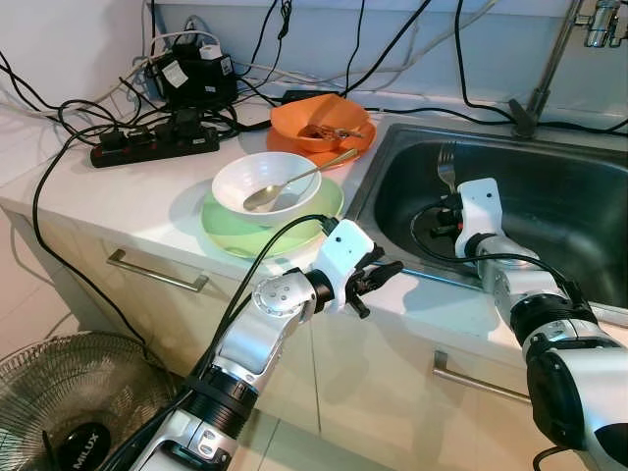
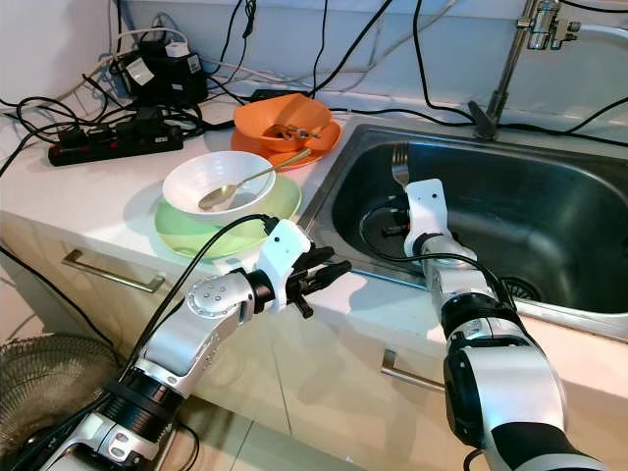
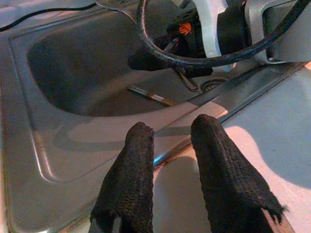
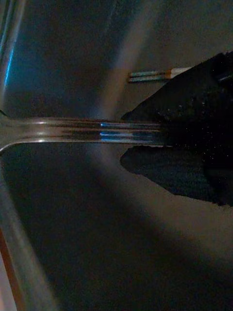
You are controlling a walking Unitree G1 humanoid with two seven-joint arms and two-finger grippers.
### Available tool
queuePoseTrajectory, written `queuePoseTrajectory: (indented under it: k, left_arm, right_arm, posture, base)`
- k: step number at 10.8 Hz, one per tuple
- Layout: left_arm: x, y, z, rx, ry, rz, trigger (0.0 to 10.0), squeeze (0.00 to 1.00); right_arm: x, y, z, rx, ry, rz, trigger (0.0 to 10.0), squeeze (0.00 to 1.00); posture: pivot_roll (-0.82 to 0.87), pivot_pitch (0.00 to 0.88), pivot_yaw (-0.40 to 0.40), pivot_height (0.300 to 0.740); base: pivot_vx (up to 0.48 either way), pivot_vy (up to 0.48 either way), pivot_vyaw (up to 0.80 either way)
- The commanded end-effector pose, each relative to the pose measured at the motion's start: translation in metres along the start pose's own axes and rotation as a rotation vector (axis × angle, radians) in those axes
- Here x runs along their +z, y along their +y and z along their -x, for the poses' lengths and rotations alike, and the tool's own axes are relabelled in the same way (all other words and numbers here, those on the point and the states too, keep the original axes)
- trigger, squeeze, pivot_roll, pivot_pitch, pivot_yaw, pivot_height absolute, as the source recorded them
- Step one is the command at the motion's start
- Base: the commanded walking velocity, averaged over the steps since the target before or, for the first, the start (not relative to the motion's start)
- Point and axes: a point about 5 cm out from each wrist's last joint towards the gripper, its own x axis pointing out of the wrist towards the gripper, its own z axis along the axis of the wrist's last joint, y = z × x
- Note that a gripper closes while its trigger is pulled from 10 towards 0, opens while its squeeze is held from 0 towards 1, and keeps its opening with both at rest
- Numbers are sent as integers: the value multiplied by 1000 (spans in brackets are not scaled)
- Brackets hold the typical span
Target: Kitchen organization
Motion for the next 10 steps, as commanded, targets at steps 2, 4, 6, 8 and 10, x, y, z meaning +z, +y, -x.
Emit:
queuePoseTrajectory:
  k: [2, 4, 6, 8, 10]
  left_arm:
    - [3, 2, 1, 3, 4, -13, 10000, 0]
    - [3, 2, 1, 2, 5, -12, 10000, 0]
    - [3, 2, 1, 3, 6, -12, 10000, 0]
    - [9, 7, 2, 58, -44, -50, 10000, 0]
    - [25, 20, 3, 164, -143, -75, 10000, 0]
  right_arm:
    - [7, 4, -2, 13, -17, -10, 10000, 1000]
    - [8, 4, -2, 11, -18, 1, 10000, 0]
    - [8, 4, -2, 10, -20, 2, 10000, 0]
    - [27, 4, -2, 9, -136, 11, 10000, 0]
    - [62, 4, 3, 26, -372, 3, 10000, 0]
  posture:
    - [76, 2, 69, 740]
    - [76, 4, 68, 740]
    - [76, 4, 68, 740]
    - [77, 4, 67, 740]
    - [73, 14, 71, 740]
  base:
    - [0, 0, 0]
    - [0, 0, 0]
    - [0, 0, 0]
    - [0, 0, 0]
    - [0, 0, 0]
